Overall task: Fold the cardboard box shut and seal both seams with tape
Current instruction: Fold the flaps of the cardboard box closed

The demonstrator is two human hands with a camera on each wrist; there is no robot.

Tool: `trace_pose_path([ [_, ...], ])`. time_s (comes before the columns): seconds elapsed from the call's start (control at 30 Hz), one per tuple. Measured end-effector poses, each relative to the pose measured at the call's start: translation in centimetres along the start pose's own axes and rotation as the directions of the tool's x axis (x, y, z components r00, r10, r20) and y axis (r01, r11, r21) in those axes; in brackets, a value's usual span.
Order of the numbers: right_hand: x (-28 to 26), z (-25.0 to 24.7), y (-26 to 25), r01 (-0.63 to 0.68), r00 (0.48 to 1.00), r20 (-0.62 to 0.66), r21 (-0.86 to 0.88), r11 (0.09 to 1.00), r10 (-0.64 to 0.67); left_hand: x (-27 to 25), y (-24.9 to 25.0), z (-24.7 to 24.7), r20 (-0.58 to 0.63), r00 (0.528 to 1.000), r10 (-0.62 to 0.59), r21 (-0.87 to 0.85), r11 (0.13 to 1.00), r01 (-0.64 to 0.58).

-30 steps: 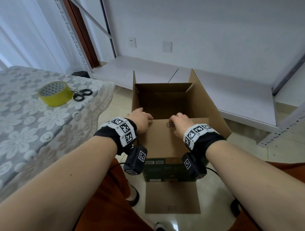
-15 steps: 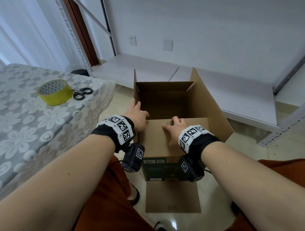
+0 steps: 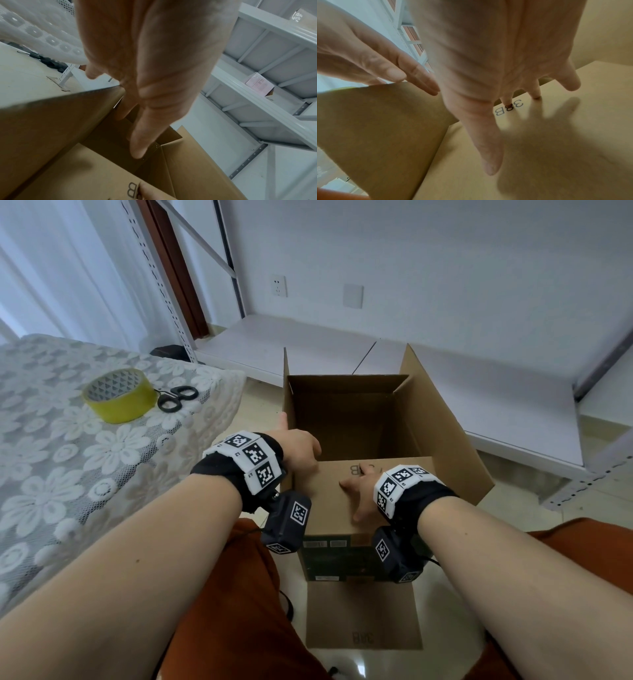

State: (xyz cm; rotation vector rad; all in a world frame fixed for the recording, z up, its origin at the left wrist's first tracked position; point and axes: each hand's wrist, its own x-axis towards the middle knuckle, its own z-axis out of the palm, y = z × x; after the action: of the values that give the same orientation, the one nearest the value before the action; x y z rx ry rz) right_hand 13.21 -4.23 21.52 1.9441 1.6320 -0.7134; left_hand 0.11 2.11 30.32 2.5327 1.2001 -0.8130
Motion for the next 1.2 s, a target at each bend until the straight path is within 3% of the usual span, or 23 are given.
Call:
trace_pose_path([
  [0.37, 1.5, 0.0, -0.1, 0.011, 0.996, 0.085, -0.010, 1.000, -0.010, 0.3, -0.5, -1.3, 0.009, 0.999, 0.037, -0.064, 0.997, -0.036],
  [0.73, 2.5, -0.7, 1.4, 0.047, 0.979, 0.189, 0.170, 0.984, -0.079, 1.6, -1.9, -2.6, -0.018, 1.000, -0.024, -0.184, 0.983, 0.020],
  [0.83, 2.9, -1.4, 1.8, 0.045, 0.986, 0.148, 0.215, 0.976, -0.078, 2.1, -2.5, -3.8, -0.011, 1.000, -0.015, -0.252, 0.968, 0.012],
  [1.03, 3.5, -4.6, 2.3, 0.007, 0.999, -0.053, 0.157, 0.988, 0.002, 3.1, -3.0, -5.8, -0.058, 0.998, 0.017, -0.346, 0.938, -0.036],
  [1.2, 4.9, -8.5, 3.0, -0.034, 0.961, -0.245, 0.348, 0.937, 0.126, 4.5, -3.7, -5.7, -0.103, 0.993, 0.058, -0.504, 0.857, -0.102],
])
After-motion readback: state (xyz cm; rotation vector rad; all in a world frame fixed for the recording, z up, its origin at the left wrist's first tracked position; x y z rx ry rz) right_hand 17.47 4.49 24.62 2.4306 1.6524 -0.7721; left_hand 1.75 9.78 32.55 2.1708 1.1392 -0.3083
